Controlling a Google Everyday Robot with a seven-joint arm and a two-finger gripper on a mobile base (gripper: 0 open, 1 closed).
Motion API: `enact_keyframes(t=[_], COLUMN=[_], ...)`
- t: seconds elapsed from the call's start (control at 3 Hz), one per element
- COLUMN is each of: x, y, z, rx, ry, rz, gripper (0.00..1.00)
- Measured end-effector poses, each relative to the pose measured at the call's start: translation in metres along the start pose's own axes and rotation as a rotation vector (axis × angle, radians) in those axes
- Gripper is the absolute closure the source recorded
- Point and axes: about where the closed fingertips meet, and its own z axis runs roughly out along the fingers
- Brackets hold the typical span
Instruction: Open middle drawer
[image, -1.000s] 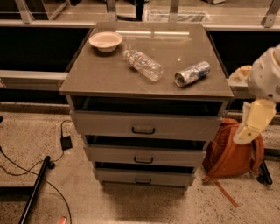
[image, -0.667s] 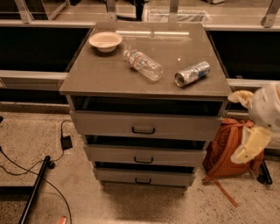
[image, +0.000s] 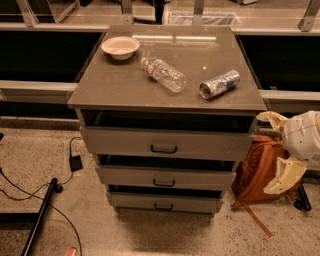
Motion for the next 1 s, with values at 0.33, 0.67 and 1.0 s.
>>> enact_keyframes(t=[0.33,0.67,1.0], x=[0.004,0.025,0.057], y=[0.007,0.037,0.051], z=[0.034,0.112,0.185], rx=[-0.005,-0.017,-0.007], ry=[-0.023,-0.064,-0.082], rz=[-0.014,-0.041,-0.048], gripper=[0.0,0.0,0.0])
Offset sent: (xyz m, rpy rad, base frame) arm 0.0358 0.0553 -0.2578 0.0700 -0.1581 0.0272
